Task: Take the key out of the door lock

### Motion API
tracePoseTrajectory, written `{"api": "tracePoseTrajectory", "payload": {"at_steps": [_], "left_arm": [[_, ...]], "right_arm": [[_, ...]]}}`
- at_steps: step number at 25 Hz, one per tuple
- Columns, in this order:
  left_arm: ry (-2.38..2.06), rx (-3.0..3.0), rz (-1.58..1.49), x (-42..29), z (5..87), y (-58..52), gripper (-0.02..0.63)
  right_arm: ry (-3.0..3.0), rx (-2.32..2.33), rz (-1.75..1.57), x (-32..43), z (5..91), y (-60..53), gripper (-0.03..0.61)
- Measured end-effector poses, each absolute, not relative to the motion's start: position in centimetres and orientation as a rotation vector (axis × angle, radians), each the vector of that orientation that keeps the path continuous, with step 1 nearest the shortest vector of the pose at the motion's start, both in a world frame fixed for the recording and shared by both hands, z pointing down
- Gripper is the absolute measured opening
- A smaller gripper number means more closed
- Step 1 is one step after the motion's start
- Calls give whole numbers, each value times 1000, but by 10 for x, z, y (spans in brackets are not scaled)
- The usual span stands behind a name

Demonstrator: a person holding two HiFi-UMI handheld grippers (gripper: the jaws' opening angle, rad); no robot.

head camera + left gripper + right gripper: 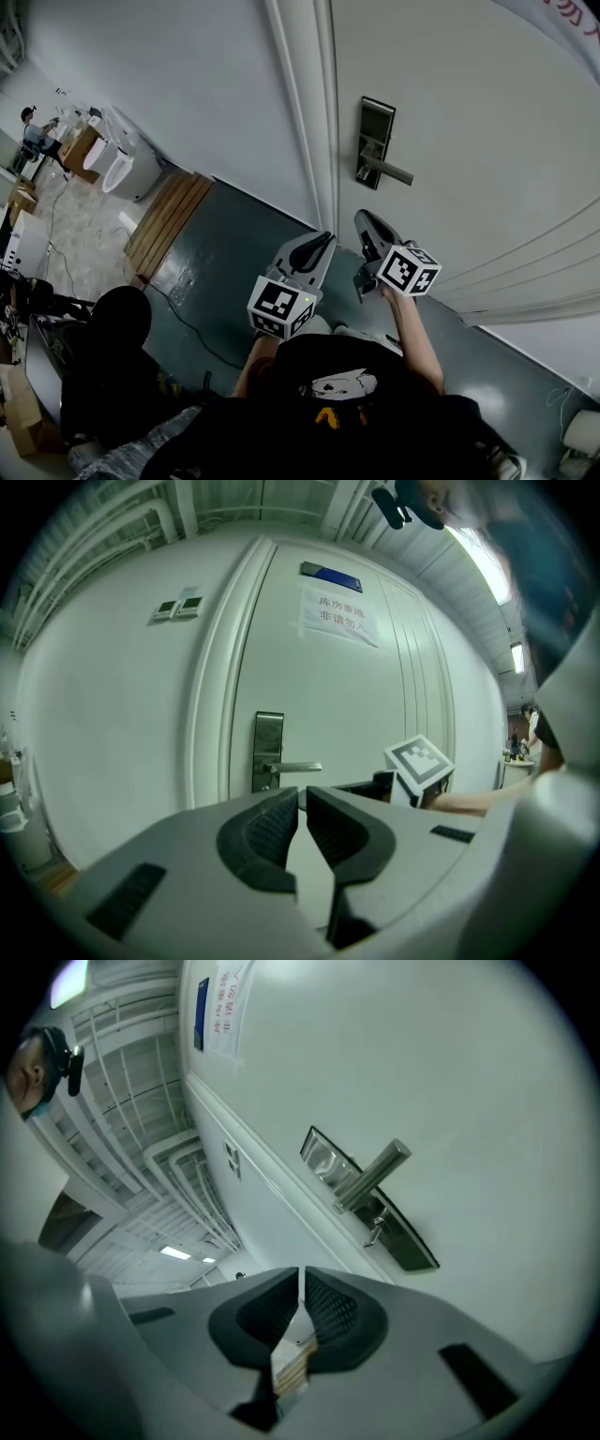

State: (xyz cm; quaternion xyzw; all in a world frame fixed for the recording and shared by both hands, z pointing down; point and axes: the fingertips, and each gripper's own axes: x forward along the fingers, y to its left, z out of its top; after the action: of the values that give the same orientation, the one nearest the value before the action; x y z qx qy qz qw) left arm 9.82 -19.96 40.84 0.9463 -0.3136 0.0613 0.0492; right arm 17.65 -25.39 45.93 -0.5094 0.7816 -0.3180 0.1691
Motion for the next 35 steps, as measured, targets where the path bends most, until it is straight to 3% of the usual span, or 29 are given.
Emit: {"api": "tracePoseTrajectory", "payload": {"at_steps": [8,10,19,35], "left_arm": [[-947,2885,195,102,415,-200,31],[-941,2896,189,105,413,-201,31],[-900,2939,195,120,408,-209,31],[-970,2904,223,108,414,-224,31]], "right_arm": [[2058,-1477,-977,198,483,-297,13],[2034,-1494,-978,204,487,-307,65],[1847,-1541,-1035,230,504,-350,140],[1724,-1488,-1077,233,517,-387,101]]}}
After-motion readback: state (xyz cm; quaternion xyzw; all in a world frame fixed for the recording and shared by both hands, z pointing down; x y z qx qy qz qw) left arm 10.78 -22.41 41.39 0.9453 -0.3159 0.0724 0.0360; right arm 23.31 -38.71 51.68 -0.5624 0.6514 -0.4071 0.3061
